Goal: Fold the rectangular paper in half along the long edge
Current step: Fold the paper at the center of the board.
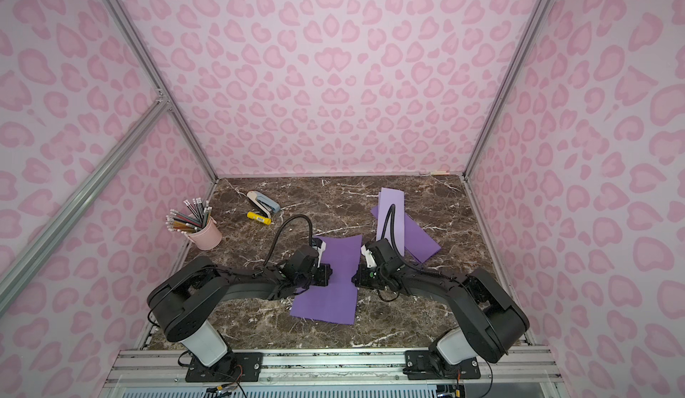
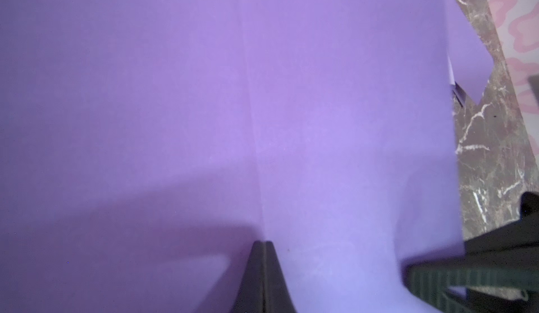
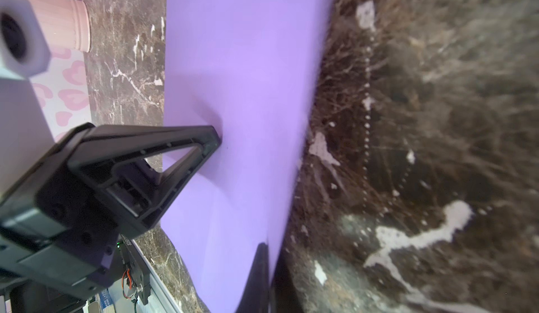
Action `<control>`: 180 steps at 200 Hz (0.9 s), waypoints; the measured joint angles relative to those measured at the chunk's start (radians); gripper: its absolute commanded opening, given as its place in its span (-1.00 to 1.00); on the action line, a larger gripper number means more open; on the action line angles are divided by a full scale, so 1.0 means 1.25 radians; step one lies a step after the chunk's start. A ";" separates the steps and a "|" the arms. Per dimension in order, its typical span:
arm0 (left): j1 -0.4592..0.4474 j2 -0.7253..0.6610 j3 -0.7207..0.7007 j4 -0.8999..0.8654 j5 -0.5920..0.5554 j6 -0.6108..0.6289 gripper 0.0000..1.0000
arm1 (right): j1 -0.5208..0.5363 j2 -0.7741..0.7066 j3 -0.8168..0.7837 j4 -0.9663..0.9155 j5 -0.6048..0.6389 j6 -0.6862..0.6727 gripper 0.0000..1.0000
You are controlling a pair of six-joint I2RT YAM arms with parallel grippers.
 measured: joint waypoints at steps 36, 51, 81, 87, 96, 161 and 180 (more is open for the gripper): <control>-0.002 -0.109 0.000 -0.095 -0.007 0.001 -0.88 | -0.027 -0.008 0.025 -0.030 -0.017 -0.022 -1.00; -0.001 -0.172 0.000 -0.111 -0.014 0.007 -0.85 | -0.051 -0.010 0.035 -0.048 -0.027 -0.038 -1.00; -0.001 -0.249 -0.008 -0.151 -0.048 0.019 -0.92 | -0.090 -0.008 0.063 -0.110 -0.048 -0.090 -1.00; -0.001 -0.256 -0.015 -0.157 -0.054 0.023 -0.92 | -0.095 -0.003 0.074 -0.127 -0.049 -0.106 -1.00; -0.001 -0.263 -0.025 -0.171 -0.065 0.027 -0.92 | -0.099 0.006 0.088 -0.145 -0.049 -0.124 -1.00; 0.000 -0.228 -0.055 -0.203 -0.100 0.026 -0.92 | -0.109 0.085 0.165 -0.263 -0.023 -0.222 -1.00; 0.000 -0.216 -0.055 -0.203 -0.100 0.026 -0.92 | -0.114 0.107 0.186 -0.276 -0.014 -0.241 -1.00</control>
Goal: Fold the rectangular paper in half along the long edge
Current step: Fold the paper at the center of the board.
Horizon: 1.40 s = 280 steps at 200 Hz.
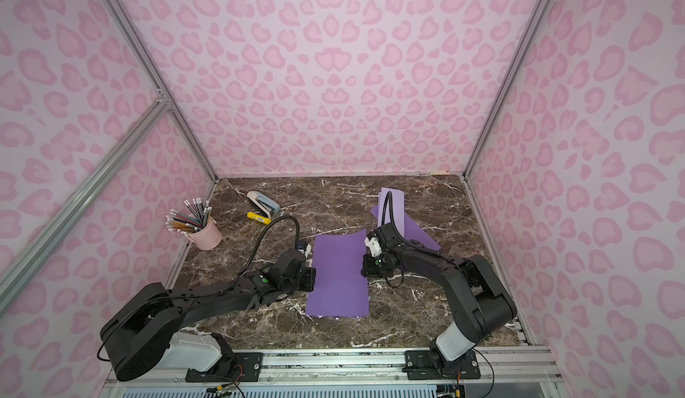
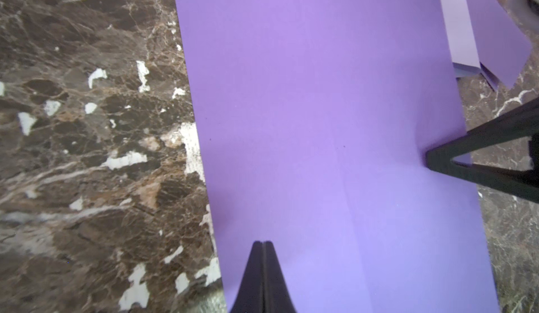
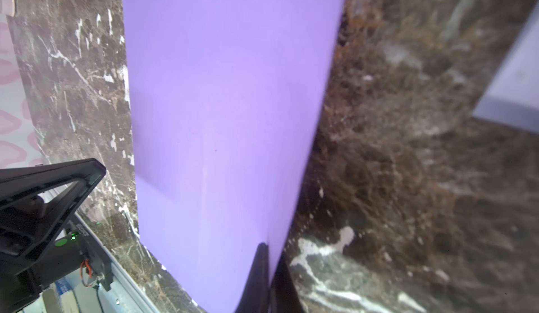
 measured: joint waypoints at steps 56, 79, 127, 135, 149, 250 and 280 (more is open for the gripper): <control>0.000 0.049 0.005 0.004 -0.002 0.000 -0.92 | -0.002 0.028 0.019 -0.019 0.004 -0.019 -1.00; -0.001 0.068 0.005 0.004 -0.002 0.000 -0.92 | -0.003 0.014 0.023 -0.025 0.002 -0.019 -1.00; -0.001 0.089 0.002 0.031 -0.002 -0.001 -0.92 | -0.004 -0.020 0.016 -0.020 -0.034 -0.014 -1.00; -0.001 0.093 0.001 0.041 -0.002 -0.003 -0.92 | -0.004 -0.023 0.016 -0.017 -0.043 -0.011 -1.00; -0.001 0.099 0.000 0.056 -0.002 -0.005 -0.92 | -0.004 -0.026 0.017 -0.016 -0.058 -0.009 -1.00; -0.004 0.121 0.003 0.099 0.004 -0.007 -0.92 | 0.002 -0.037 0.018 0.066 -0.198 0.069 -1.00; -0.006 0.132 0.016 0.096 0.010 -0.006 -0.92 | 0.020 -0.029 0.037 0.085 -0.215 0.088 -1.00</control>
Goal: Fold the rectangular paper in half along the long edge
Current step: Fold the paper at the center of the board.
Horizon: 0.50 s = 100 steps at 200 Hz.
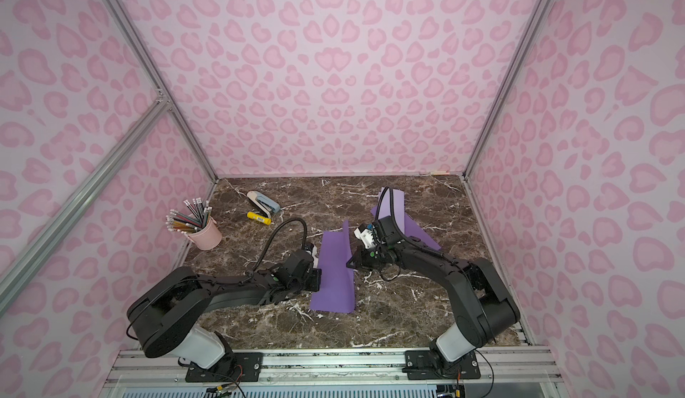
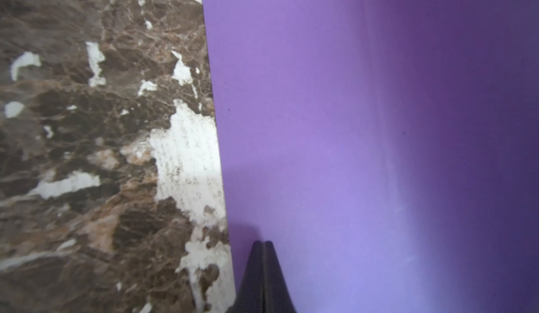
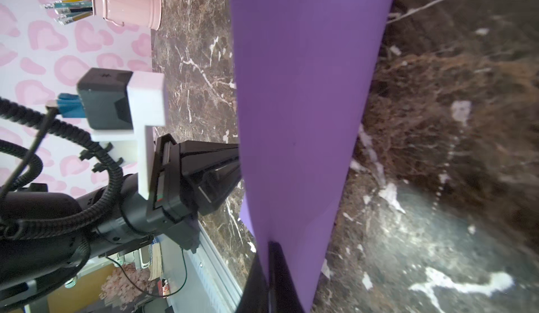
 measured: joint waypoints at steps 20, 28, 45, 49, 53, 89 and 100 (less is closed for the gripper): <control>-0.002 0.003 0.002 0.000 0.002 0.000 -0.92 | 0.005 0.012 0.003 0.007 0.001 0.012 -1.00; -0.003 0.003 0.003 0.001 0.002 0.000 -0.92 | 0.006 0.017 0.003 0.008 0.002 0.017 -1.00; -0.006 0.005 0.003 0.003 0.002 0.000 -0.92 | 0.009 0.026 0.003 0.024 0.004 0.038 -1.00; -0.006 0.005 0.003 0.003 0.002 0.000 -0.92 | 0.012 0.027 0.005 0.027 0.004 0.042 -1.00; -0.006 0.005 0.003 0.003 0.002 0.000 -0.92 | 0.014 0.031 0.007 0.029 0.005 0.049 -1.00; -0.007 0.011 0.009 0.004 0.003 0.000 -0.92 | 0.039 0.073 0.034 0.081 0.009 0.091 -1.00; -0.007 0.013 0.010 0.005 0.005 0.000 -0.92 | 0.045 0.089 0.043 0.092 0.009 0.099 -1.00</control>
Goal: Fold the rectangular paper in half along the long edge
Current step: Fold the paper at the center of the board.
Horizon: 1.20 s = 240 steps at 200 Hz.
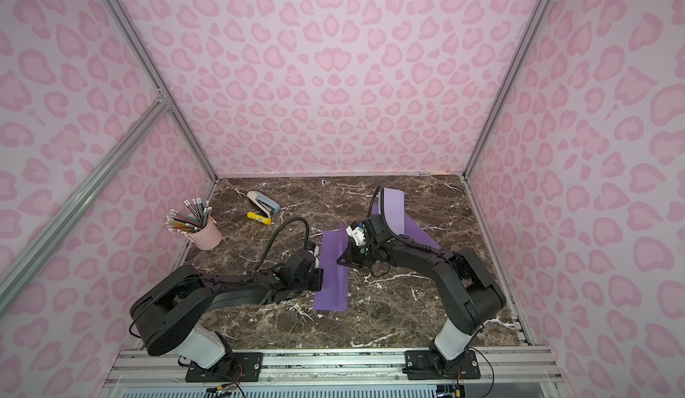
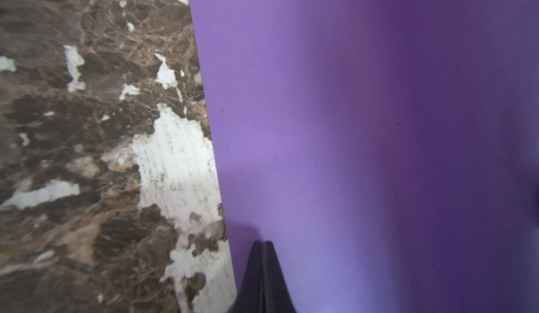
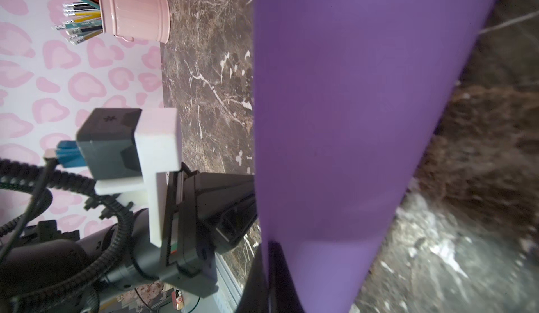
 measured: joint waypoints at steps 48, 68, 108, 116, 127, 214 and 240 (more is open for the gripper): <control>-0.001 0.000 -0.001 0.004 0.000 0.000 -0.92 | 0.010 0.072 0.039 0.023 0.025 0.021 -1.00; -0.001 0.000 -0.002 0.005 0.000 0.000 -0.92 | 0.013 0.092 0.048 0.020 0.042 0.021 -1.00; -0.002 0.000 -0.002 0.006 0.000 0.000 -0.92 | 0.029 0.128 0.071 0.014 0.063 0.018 -1.00; -0.002 0.001 -0.002 0.006 0.000 0.000 -0.92 | 0.036 0.134 0.078 0.013 0.066 0.016 -1.00; -0.002 0.001 -0.002 0.006 0.000 0.000 -0.92 | 0.047 0.141 0.085 0.012 0.070 0.012 -1.00; -0.002 -0.008 -0.004 -0.006 0.004 0.000 -0.92 | 0.058 0.181 0.089 0.013 0.079 0.003 -1.00; -0.002 -0.008 -0.004 -0.007 0.004 0.000 -0.92 | 0.059 0.196 0.090 0.013 0.080 0.000 -1.00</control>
